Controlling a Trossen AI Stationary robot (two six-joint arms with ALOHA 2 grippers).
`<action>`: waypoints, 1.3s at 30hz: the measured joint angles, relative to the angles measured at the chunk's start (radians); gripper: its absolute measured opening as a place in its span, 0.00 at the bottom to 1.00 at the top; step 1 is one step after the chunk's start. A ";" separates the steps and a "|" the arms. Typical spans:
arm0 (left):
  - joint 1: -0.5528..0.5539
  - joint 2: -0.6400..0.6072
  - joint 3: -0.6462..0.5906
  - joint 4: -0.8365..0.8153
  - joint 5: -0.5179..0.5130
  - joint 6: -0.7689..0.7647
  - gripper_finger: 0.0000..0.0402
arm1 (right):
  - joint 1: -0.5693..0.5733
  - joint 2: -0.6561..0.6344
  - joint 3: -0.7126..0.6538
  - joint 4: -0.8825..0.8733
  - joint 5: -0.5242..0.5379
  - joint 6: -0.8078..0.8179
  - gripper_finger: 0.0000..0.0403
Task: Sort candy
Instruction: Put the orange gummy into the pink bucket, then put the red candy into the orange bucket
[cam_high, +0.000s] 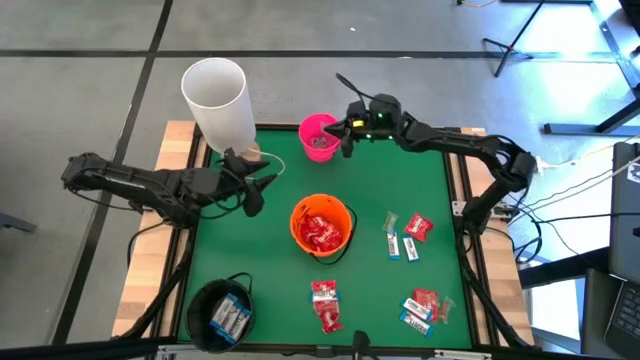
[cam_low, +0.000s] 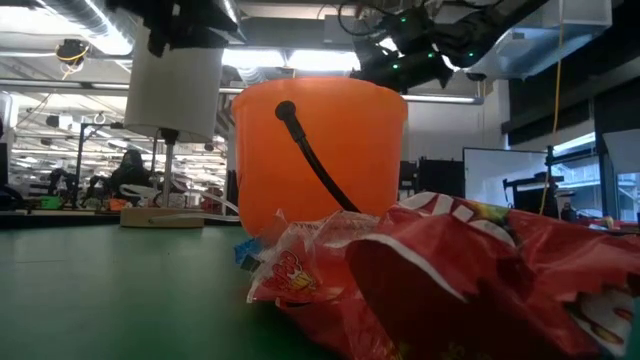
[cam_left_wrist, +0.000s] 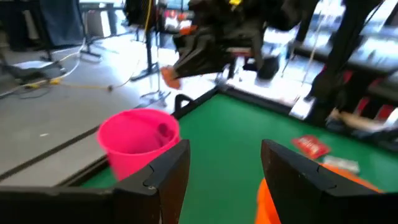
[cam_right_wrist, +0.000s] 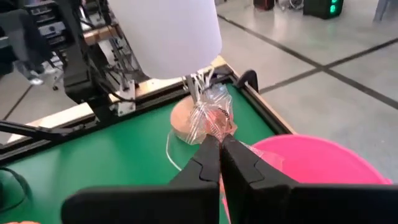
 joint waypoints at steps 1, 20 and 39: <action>0.000 -0.008 -0.034 0.058 0.004 -0.003 0.47 | -0.003 0.009 0.010 -0.012 0.001 -0.001 0.00; 0.015 -0.009 -0.191 0.324 0.026 -0.079 0.47 | -0.076 0.158 0.066 0.009 0.038 0.074 0.00; 0.016 -0.009 -0.191 0.322 0.031 -0.088 0.47 | -0.074 0.154 0.064 -0.030 -0.078 0.075 0.43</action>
